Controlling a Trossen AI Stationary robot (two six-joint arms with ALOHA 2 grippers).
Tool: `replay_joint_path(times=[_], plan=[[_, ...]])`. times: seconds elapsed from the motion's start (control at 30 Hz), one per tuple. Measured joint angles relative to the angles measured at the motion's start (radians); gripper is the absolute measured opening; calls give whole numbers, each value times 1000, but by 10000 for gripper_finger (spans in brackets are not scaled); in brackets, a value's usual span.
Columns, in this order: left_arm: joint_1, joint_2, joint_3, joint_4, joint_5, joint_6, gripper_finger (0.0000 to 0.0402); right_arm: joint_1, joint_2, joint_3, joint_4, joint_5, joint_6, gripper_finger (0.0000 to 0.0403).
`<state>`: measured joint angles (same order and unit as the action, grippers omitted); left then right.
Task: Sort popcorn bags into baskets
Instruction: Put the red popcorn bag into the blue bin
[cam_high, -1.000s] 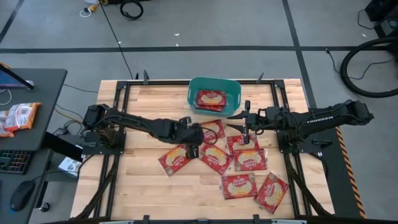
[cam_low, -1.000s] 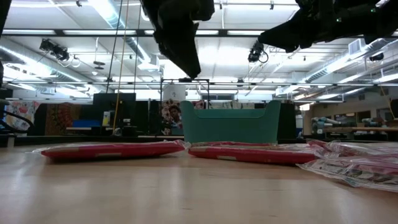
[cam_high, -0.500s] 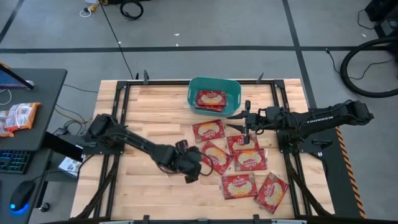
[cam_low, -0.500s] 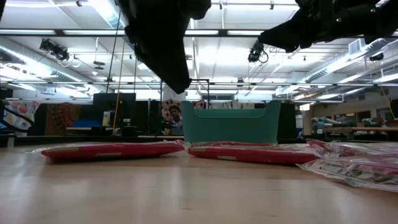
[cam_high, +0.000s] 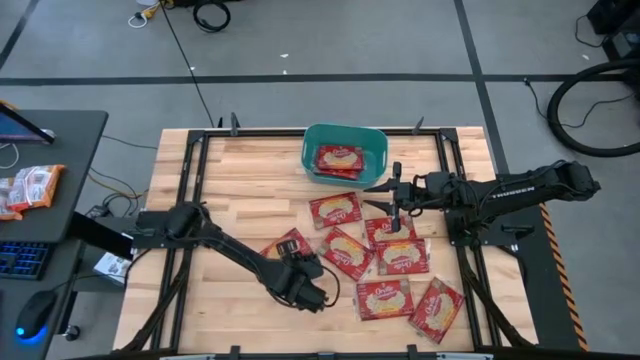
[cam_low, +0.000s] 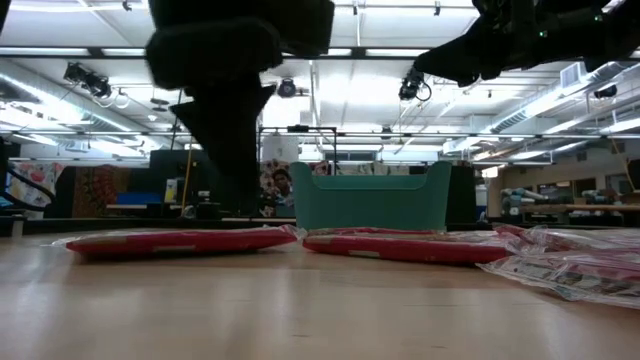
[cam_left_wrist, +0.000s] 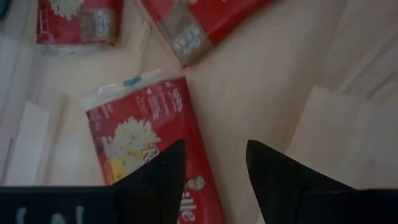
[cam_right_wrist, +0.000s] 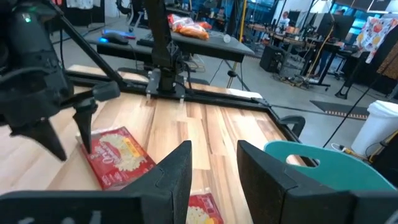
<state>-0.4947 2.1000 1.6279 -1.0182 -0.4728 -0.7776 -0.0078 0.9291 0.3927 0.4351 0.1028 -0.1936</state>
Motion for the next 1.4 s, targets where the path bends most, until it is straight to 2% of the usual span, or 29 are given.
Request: replay_joint_path(times=[0.63,1.3,1.4], plan=[[-40,88,0,-87,-109,-90,172,2,1,0,14,-10,0,132],[-48,153,0,-203,-60,-128,171,2,1,0,14,-18,3,132],[-48,156,0,-206,-58,-129,161,2,1,0,15,-18,4,132]])
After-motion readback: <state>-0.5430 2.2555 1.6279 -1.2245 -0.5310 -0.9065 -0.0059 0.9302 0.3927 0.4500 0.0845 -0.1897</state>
